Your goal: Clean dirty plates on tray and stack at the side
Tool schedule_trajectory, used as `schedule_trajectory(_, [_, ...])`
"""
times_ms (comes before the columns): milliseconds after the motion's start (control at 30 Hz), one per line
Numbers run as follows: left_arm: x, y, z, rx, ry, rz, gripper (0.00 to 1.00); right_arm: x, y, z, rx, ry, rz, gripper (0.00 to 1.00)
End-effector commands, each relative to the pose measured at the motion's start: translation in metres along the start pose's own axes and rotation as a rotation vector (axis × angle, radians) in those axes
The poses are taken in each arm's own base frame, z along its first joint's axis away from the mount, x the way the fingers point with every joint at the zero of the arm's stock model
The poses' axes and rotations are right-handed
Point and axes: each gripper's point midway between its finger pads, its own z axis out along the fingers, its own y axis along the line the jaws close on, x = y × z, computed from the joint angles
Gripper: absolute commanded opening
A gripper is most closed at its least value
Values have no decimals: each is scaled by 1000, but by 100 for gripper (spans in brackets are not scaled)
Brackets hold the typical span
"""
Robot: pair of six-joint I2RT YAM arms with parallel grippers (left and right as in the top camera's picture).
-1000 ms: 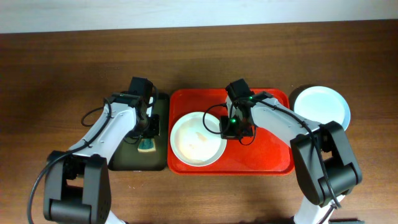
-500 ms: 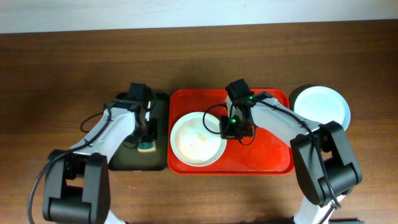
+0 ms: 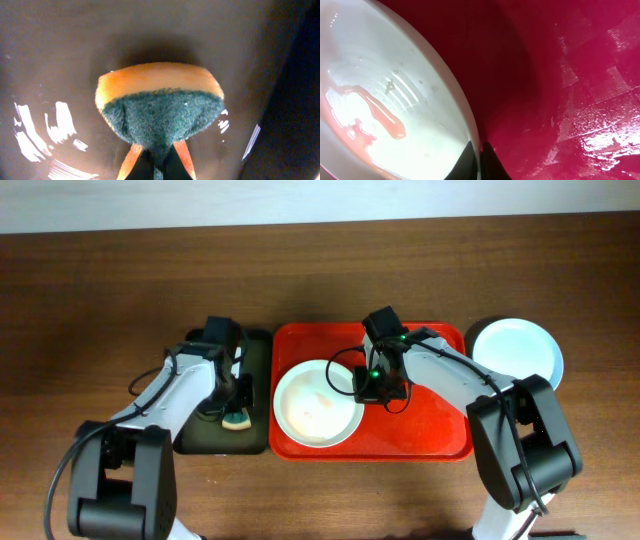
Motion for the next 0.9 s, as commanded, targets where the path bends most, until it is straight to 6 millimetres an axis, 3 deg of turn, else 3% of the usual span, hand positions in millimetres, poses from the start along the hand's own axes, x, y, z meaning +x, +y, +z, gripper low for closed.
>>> schedule_trajectory(0, [-37, -12, -57, 58, -163, -5, 0, 7, 8, 1, -30, 19, -4, 4])
schedule_trajectory(100, [-40, -21, -89, 123, -236, 4, 0, 8, 15, 1, -69, 28, -6, 4])
schedule_trajectory(400, [-31, -36, -89, 198, -196, 46, 0, 7, 21, 0, -103, 28, -11, 4])
schedule_trajectory(567, [-19, -80, -90, 283, -174, 87, 0, 4, 15, 1, -67, 12, -12, 5])
schedule_trajectory(733, [-1, -124, -70, 292, -115, 148, 0, 3, 10, 1, -35, 4, -10, 5])
schedule_trajectory(867, [3, -135, -36, 259, -47, 151, 0, 4, 9, 1, -33, 7, -8, 5])
